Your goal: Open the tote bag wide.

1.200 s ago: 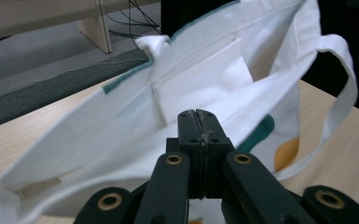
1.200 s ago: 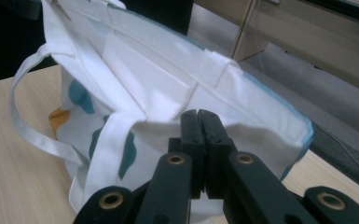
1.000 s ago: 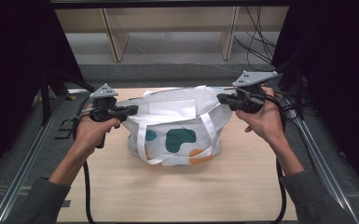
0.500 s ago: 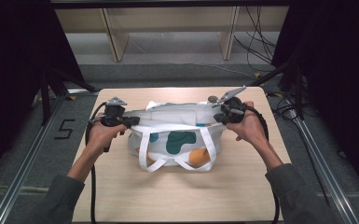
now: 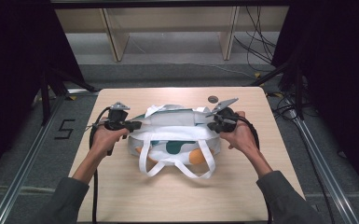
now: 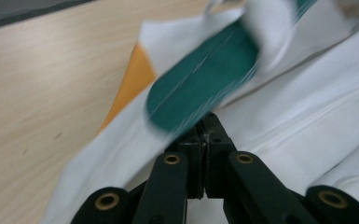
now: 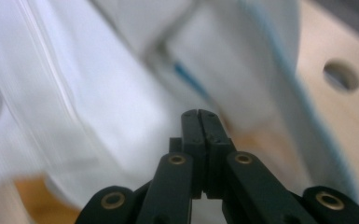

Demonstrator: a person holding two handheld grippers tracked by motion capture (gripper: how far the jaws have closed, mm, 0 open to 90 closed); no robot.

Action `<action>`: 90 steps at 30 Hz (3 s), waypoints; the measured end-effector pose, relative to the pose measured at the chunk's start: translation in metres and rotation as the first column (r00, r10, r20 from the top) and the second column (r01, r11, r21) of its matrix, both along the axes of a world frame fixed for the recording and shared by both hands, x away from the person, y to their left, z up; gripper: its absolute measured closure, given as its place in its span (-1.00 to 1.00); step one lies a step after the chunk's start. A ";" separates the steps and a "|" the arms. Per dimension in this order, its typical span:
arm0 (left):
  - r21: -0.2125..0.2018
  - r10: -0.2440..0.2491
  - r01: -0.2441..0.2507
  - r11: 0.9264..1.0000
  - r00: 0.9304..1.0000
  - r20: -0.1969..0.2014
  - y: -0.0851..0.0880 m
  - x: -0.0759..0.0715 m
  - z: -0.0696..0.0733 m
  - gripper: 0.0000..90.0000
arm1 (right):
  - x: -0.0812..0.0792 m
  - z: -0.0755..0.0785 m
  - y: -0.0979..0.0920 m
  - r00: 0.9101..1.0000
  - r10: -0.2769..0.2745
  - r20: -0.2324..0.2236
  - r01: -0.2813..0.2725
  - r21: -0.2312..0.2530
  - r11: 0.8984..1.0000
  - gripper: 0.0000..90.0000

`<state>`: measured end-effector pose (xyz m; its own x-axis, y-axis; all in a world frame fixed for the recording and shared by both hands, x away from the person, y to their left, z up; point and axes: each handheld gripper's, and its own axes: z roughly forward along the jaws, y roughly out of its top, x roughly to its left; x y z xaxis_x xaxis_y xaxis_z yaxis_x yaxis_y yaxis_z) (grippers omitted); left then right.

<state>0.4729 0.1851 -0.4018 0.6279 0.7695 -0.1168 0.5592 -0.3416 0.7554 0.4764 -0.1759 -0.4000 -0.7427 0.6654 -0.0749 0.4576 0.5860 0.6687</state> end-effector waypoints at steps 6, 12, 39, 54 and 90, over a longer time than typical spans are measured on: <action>0.038 -0.065 0.066 0.997 0.997 -0.035 -0.045 0.017 0.002 0.93 | 0.016 0.006 0.033 0.999 0.047 0.003 -0.047 0.015 0.999 1.00; 0.069 -0.007 0.013 0.998 0.996 -0.090 -0.055 0.047 -0.010 0.98 | 0.006 -0.010 0.033 0.994 0.076 -0.079 -0.074 0.029 0.997 1.00; 0.136 -0.241 0.260 0.956 0.960 -0.143 -0.062 -0.008 -0.040 0.98 | 0.025 -0.011 0.077 0.991 0.136 -0.013 -0.137 -0.092 0.986 1.00; 0.141 -0.299 0.312 0.939 0.948 -0.108 -0.051 -0.048 -0.060 0.99 | 0.095 -0.049 0.061 0.988 -0.119 -0.096 0.101 -0.178 0.979 1.00; 0.068 -0.175 0.180 0.981 0.981 -0.084 -0.051 0.000 -0.030 0.94 | -0.041 -0.014 0.006 0.990 0.140 0.030 -0.142 0.095 0.985 1.00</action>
<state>0.4734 0.1346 -0.4321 0.7465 0.6550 -0.1169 0.5405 -0.4945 0.6807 0.4357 -0.1697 -0.4144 -0.8286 0.5589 -0.0335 0.3586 0.5758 0.7348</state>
